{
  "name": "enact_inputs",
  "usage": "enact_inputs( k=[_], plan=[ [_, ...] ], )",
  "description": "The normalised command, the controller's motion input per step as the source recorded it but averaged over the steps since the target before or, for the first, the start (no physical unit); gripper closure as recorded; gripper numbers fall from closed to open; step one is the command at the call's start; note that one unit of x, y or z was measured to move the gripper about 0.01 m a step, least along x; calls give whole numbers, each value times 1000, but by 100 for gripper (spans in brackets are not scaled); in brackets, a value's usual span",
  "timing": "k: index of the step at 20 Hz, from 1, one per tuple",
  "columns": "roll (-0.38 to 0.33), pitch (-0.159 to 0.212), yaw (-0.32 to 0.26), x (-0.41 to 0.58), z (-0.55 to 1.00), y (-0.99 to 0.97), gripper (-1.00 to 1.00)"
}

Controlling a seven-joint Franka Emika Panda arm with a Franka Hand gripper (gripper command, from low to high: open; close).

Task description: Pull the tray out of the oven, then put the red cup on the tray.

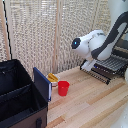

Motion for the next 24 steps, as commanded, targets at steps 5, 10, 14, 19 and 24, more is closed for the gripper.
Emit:
enact_inputs(
  k=[5,10,14,19,24],
  plan=[
    [198,-6,-297,0,378,117,-100],
    [218,0,-264,19,328,187,-100],
    [232,-11,-240,38,291,245,-100],
    [238,-39,-249,0,272,255,-100],
    [247,-70,-244,0,222,270,-100]
  ],
)
